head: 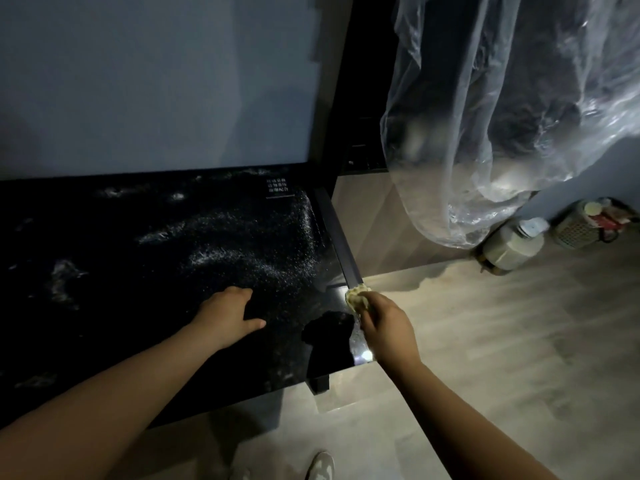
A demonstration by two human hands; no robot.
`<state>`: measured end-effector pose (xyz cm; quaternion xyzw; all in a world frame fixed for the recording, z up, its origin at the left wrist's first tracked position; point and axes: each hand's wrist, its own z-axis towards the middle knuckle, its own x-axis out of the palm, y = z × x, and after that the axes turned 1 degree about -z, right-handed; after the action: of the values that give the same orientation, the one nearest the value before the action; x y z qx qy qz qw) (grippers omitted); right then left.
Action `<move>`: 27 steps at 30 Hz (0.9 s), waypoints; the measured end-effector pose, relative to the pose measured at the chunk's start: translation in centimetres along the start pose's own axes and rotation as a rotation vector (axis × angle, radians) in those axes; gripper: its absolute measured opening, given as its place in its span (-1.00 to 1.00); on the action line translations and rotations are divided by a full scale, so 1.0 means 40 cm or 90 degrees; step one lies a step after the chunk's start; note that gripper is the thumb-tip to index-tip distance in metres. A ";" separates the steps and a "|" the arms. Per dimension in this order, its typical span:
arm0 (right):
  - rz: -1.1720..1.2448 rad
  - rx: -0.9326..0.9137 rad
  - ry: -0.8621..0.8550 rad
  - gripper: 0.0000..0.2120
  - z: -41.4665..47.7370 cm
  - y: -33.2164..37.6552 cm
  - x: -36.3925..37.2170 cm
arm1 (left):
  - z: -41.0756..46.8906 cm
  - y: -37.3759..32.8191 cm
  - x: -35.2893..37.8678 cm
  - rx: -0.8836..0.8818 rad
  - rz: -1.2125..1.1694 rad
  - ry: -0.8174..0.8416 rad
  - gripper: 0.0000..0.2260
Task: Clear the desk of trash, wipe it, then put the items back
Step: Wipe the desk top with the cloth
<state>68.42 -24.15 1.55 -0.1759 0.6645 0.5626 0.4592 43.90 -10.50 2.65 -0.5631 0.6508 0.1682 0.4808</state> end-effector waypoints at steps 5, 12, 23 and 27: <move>-0.001 -0.049 -0.017 -0.79 0.109 0.061 0.011 | 0.022 0.040 -0.075 -0.001 -0.015 -0.020 -0.33; -0.030 -0.098 -0.014 -0.77 0.361 0.099 0.053 | 0.152 0.053 -0.151 -0.017 -0.018 -0.052 -0.41; -0.007 -0.179 0.057 -0.78 0.843 0.090 0.182 | 0.456 0.069 -0.212 -0.104 -0.009 -0.018 -0.32; -0.041 -0.196 0.096 -0.75 0.990 0.074 0.261 | 0.550 0.092 -0.205 -0.148 -0.024 0.003 -0.20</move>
<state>77.16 15.72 -2.98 -0.3071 0.5971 0.6278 0.3938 49.40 12.08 -2.44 -0.6277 0.6170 0.2323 0.4138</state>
